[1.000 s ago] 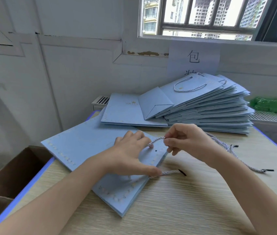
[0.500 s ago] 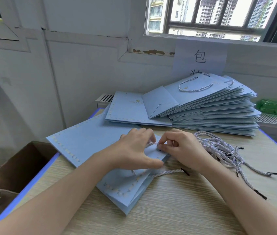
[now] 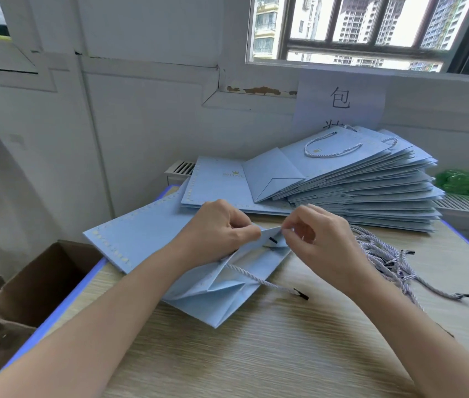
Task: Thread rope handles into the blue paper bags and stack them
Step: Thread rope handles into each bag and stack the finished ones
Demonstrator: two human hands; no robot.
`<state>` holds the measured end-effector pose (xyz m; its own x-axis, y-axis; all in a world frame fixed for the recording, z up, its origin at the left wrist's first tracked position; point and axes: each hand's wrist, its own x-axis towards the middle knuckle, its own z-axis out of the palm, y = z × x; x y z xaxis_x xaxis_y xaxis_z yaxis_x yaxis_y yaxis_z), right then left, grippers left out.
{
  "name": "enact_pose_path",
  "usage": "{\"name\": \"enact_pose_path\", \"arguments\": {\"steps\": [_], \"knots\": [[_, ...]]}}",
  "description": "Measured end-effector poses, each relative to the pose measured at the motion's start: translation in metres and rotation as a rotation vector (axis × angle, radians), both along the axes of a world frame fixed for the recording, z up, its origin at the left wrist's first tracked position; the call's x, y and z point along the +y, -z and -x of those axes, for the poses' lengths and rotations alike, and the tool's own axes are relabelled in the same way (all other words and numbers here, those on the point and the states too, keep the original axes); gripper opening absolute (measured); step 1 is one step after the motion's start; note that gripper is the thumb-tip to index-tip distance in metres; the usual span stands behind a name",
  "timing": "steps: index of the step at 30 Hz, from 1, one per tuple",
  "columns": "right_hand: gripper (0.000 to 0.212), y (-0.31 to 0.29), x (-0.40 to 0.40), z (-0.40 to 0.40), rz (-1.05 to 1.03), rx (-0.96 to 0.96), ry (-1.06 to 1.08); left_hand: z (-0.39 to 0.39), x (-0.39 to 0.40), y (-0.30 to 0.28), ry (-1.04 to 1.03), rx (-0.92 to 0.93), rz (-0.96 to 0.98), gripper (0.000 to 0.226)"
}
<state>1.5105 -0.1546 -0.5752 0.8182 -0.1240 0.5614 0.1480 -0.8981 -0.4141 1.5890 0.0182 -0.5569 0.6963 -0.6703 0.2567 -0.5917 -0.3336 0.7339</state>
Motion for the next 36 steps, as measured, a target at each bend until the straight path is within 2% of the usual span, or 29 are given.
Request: {"name": "enact_pose_path", "arguments": {"steps": [3,6,9,11,14,16,18,20,23,25,26,29,32,34,36], "knots": [[0.007,0.01,0.002,-0.006,0.05,0.116,0.031,0.001,-0.002,0.003,-0.039,0.002,0.048,0.029],[0.005,0.012,0.004,-0.01,0.048,0.122,0.006,0.004,-0.005,0.004,-0.037,0.008,0.03,0.022],[0.028,-0.002,0.002,-0.002,-0.021,0.224,-0.11,0.002,-0.007,0.011,-0.086,-0.087,-0.032,0.014],[0.031,-0.016,-0.003,0.007,-0.135,0.307,-0.147,-0.002,-0.008,0.016,-0.125,-0.178,-0.133,0.023],[0.024,-0.021,-0.025,0.007,-0.141,0.19,0.08,-0.005,-0.008,0.019,-0.042,-0.197,-0.129,0.029],[0.021,-0.014,-0.04,0.002,-0.039,0.188,0.299,-0.005,-0.003,0.014,0.072,-0.073,-0.127,0.031],[0.023,-0.006,-0.048,-0.001,0.066,0.297,0.435,-0.006,0.003,0.009,0.224,0.036,-0.29,0.045],[0.031,-0.004,-0.051,0.0,0.085,0.344,0.442,-0.005,0.008,0.007,0.382,0.016,-0.529,0.075],[0.028,-0.01,-0.041,0.003,-0.037,0.309,0.202,-0.002,0.008,0.01,0.43,-0.076,-0.678,0.108],[0.018,-0.014,-0.03,0.005,-0.135,0.31,0.005,0.002,0.007,0.009,0.368,-0.112,-0.606,0.112],[0.023,-0.015,-0.026,0.006,-0.144,0.331,-0.063,0.004,0.008,0.008,0.342,-0.128,-0.547,0.11],[0.041,-0.013,-0.023,0.007,-0.07,0.462,-0.151,0.006,0.011,0.006,0.305,-0.258,-0.396,0.08],[0.059,-0.011,-0.029,0.008,0.002,0.52,-0.161,0.008,0.012,0.007,0.2,-0.596,-0.208,0.042],[0.063,-0.01,-0.033,0.007,-0.008,0.547,-0.183,0.015,0.009,0.005,0.034,-0.815,0.0,0.036],[0.058,-0.005,-0.036,0.004,-0.068,0.504,-0.181,0.024,0.002,0.002,-0.141,-0.934,0.205,0.028]]}}
